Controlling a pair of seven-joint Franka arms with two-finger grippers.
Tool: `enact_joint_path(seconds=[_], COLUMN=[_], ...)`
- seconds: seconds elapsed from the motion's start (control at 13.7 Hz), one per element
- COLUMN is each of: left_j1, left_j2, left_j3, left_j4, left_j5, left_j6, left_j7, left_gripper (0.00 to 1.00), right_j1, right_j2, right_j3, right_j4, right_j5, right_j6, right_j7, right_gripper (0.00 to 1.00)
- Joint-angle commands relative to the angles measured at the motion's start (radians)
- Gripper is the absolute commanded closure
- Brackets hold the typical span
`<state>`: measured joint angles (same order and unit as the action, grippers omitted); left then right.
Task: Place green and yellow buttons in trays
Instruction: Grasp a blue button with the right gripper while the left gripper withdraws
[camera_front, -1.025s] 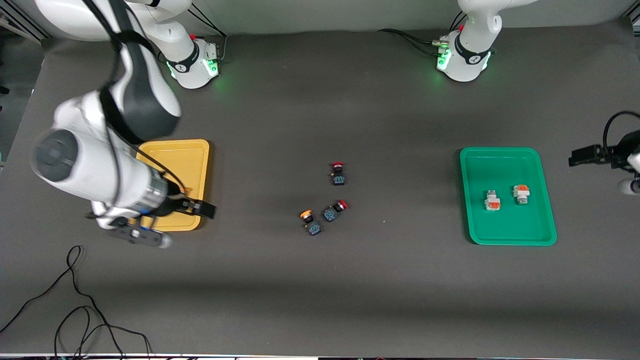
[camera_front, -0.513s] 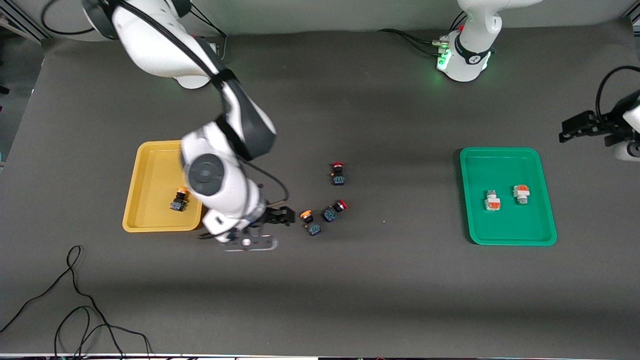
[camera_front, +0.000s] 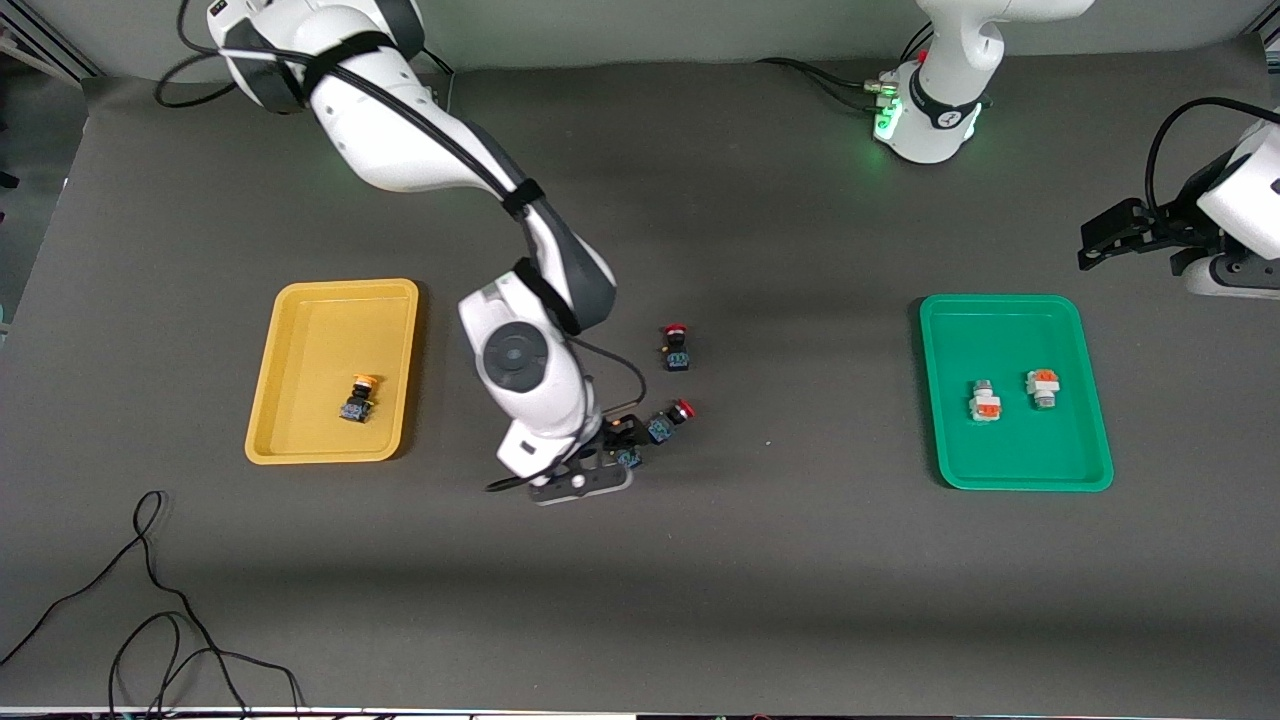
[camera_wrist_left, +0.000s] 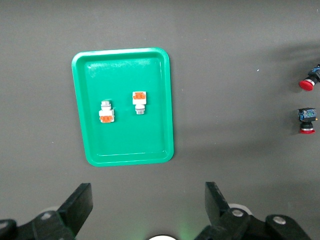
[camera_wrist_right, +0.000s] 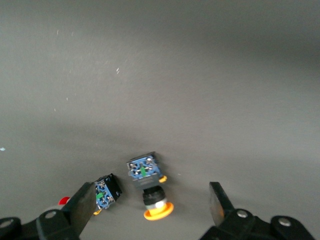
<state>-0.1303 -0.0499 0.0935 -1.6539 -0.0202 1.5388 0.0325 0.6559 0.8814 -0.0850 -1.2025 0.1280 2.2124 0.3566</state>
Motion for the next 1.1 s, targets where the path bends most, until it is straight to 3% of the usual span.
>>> enact_joint_path(seconds=[0.0,0.15,0.37,0.59,0.73,0.81,0.88,0.95,1.03], left_j1=[-0.023,-0.022,-0.015,0.072,0.063,0.054,0.054,0.054,0.054], left_j2=[-0.007,0.005,0.094,0.091,0.075,0.053,0.035,0.016,0.007], left_j3=[0.023,0.023,0.014,-0.09,-0.095,-0.09,-0.09,-0.087,-0.086], left_j4=[-0.009,0.009,0.115,0.114,0.096,0.071,0.037,0.011,-0.004], left_j5=[-0.006,-0.006,-0.006,-0.003,0.002,0.003,0.008,0.008,0.008], left_j6=[0.013,0.023,0.003,0.0,-0.002,0.004,0.015,0.024,0.035], left_j7=[-0.016,-0.016,-0.034,-0.046,-0.062,-0.062,-0.059,-0.048,-0.048], left_gripper=[0.0,0.0,0.0,0.0,0.0,0.0,0.0,0.0,0.0], right_j1=[0.043,0.051,0.051,0.05,0.053,0.053,0.053,0.053,0.051], right_j2=[0.062,0.068,0.07,0.09,0.093,0.093,0.093,0.093,0.091], right_j3=[-0.012,-0.012,-0.016,-0.021,-0.021,-0.021,-0.021,-0.021,-0.021], right_j4=[0.012,-0.032,-0.068,-0.071,-0.072,-0.072,-0.072,-0.072,-0.072], right_j5=[-0.031,-0.053,-0.074,-0.076,-0.076,-0.076,-0.076,-0.073,-0.073], right_j6=[0.071,0.119,0.119,0.124,0.13,0.13,0.13,0.13,0.13], right_j7=[-0.001,-0.001,-0.002,-0.002,-0.001,0.001,0.002,0.004,0.034], right_gripper=[0.0,0.0,0.01,0.01,0.01,0.06,0.18,0.75,1.0])
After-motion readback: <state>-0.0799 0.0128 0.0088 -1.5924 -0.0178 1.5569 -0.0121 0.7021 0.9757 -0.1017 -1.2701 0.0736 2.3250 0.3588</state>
